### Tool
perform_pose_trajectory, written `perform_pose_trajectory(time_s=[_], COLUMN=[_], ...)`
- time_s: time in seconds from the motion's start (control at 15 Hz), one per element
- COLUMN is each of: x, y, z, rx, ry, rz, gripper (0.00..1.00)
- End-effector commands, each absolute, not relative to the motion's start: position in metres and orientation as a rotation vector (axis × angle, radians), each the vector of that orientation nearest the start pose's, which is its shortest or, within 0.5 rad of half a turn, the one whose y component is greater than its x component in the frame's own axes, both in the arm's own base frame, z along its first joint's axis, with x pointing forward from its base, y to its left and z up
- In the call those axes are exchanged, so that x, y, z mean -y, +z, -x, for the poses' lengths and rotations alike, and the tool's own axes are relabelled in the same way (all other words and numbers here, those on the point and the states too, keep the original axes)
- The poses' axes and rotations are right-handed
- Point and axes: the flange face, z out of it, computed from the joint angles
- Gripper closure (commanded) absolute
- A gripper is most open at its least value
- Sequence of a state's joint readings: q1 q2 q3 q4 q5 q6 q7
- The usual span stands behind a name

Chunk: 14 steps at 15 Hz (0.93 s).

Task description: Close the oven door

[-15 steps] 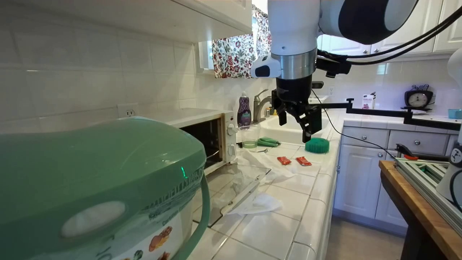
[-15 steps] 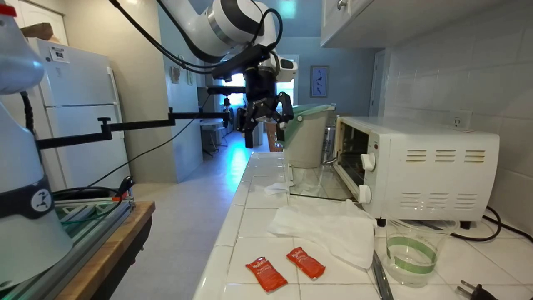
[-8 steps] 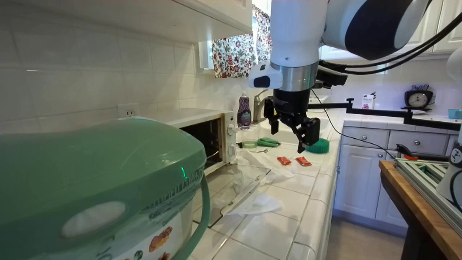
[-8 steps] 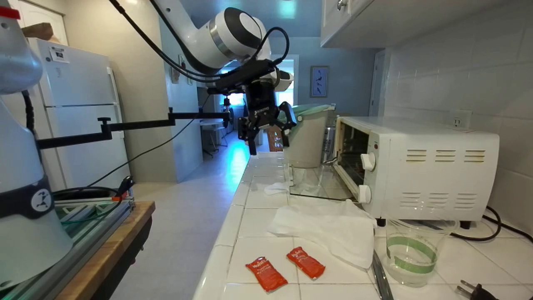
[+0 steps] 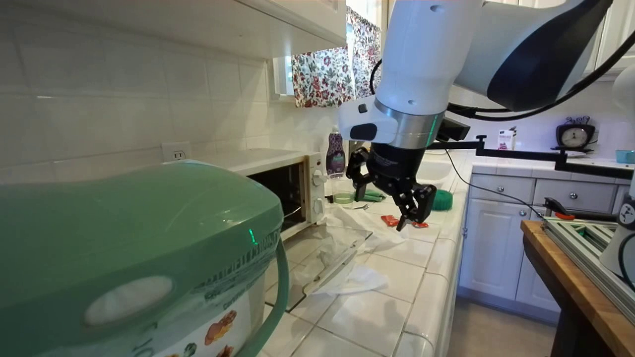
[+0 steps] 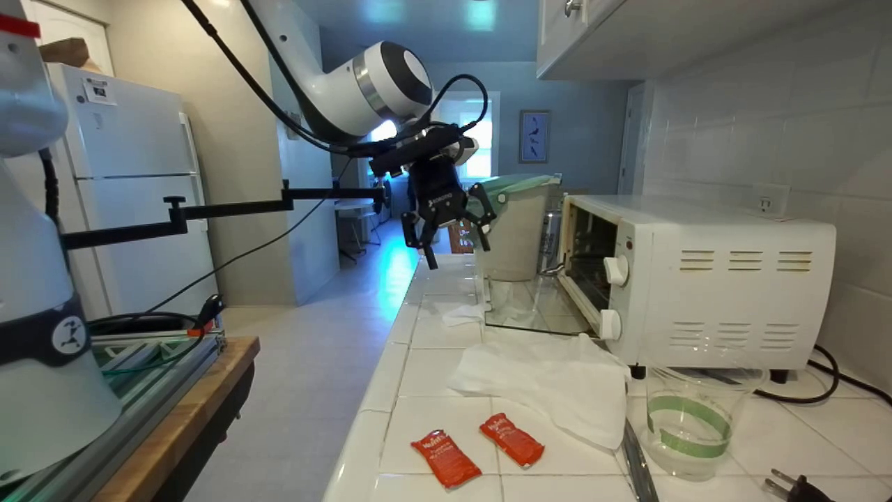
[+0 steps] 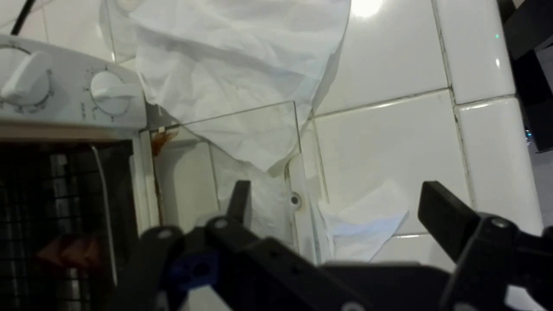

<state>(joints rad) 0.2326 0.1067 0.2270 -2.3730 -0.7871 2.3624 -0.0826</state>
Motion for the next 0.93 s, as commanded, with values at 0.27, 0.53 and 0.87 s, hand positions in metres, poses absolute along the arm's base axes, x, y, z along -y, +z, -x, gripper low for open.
perform_pose_trajectory(time_s=[0.27, 0.53, 0.87], x=[-0.223, -0.224, -0.222], y=[0.255, 0.248, 0.251], z=[-0.454, -0.459, -0.456], rx=[2.054, 1.924, 1.934], ry=[-0.233, -0.358, -0.32], rz=[3.074, 3.112, 3.105], gripper=[0.0, 0.0, 0.0])
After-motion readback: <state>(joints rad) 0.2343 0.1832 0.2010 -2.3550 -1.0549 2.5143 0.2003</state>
